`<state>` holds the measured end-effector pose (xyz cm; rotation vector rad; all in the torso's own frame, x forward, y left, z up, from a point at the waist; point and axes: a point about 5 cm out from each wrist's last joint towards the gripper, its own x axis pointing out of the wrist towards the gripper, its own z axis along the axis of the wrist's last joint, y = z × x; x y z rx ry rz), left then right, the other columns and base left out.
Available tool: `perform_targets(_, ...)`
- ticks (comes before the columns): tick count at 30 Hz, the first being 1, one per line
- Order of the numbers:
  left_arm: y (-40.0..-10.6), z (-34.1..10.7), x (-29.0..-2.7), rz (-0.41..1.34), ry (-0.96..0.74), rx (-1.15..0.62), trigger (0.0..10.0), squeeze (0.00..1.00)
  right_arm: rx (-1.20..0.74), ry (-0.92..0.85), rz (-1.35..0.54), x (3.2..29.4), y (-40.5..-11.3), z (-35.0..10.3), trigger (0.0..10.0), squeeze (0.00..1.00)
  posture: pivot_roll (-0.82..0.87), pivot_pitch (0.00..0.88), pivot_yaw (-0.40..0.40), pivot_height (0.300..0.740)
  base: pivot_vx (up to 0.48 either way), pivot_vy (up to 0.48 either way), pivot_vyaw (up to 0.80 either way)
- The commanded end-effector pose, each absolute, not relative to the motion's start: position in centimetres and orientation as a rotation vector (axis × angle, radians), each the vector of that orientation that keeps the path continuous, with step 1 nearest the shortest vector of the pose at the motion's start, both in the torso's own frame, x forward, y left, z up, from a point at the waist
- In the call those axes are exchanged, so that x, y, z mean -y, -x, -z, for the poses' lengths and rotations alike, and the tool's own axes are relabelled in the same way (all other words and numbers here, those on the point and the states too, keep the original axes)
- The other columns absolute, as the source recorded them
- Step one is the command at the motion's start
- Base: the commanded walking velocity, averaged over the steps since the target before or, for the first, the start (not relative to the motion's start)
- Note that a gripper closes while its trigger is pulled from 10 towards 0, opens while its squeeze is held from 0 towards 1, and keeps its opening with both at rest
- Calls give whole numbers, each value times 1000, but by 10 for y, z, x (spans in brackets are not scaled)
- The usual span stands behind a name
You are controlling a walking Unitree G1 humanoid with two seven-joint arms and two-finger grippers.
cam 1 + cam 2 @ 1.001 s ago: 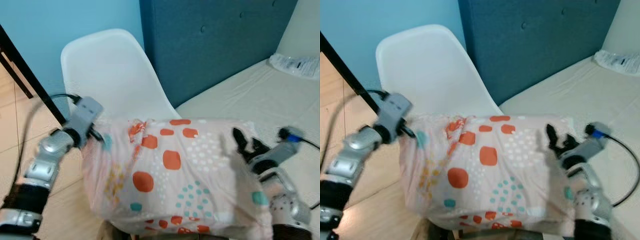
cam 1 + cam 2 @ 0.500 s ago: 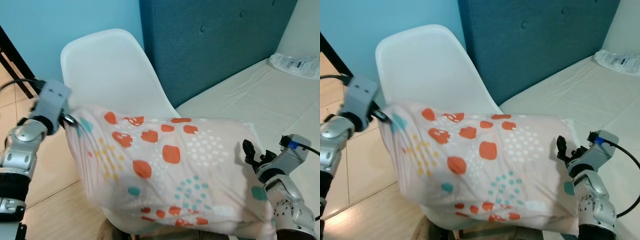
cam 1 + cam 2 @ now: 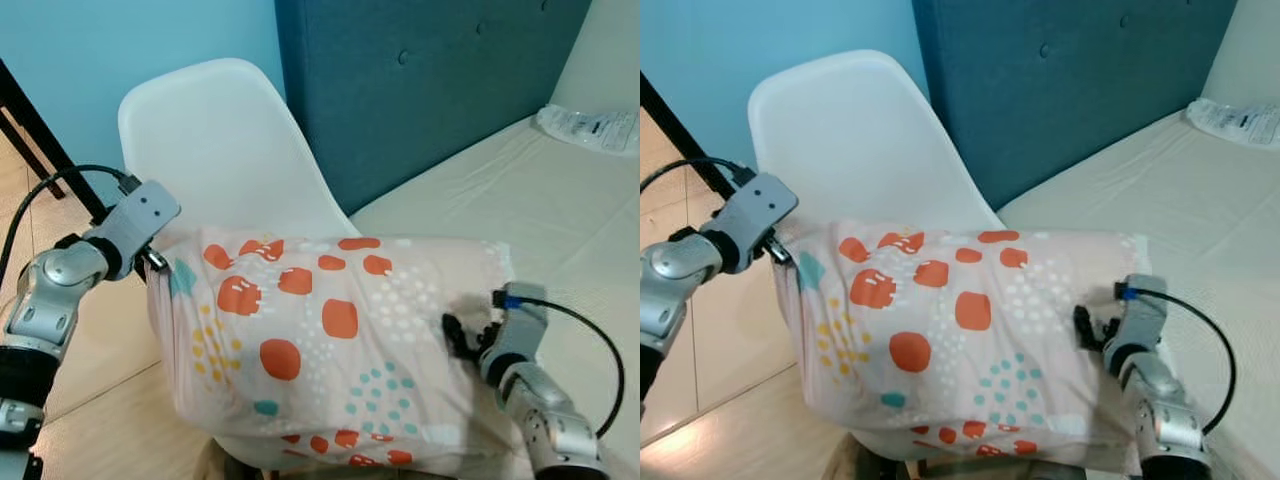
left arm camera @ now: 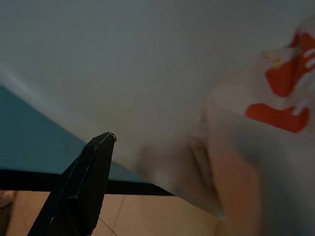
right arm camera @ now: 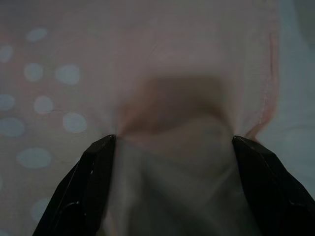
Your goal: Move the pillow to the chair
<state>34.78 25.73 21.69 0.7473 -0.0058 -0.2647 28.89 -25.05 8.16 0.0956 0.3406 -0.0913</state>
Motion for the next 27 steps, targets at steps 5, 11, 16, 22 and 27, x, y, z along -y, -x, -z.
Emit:
perform_targets(5,-348,-243,-276,148,-735,101,10000,0,-534,-17,129,253,-278,-52,10000,0,-90,158,98,598,0,0,0)
perform_targets(11,-351,-249,-290,65,-622,100,10000,0,-581,2,149,255,-275,-46,10000,0,-89,157,99,598,0,0,0)
perform_targets(16,-353,-250,-285,124,-244,127,0,0,-569,-2,134,250,-278,-47,10000,0,-93,156,102,598,0,0,0)
perform_targets(22,-351,-271,-280,234,60,239,0,0,-563,-1,126,247,-280,-48,10000,0,-93,153,103,598,0,0,0)
perform_targets(27,-341,-275,-268,444,99,222,10000,0,-562,2,122,247,-281,-48,10000,0,-91,152,102,598,0,0,0)
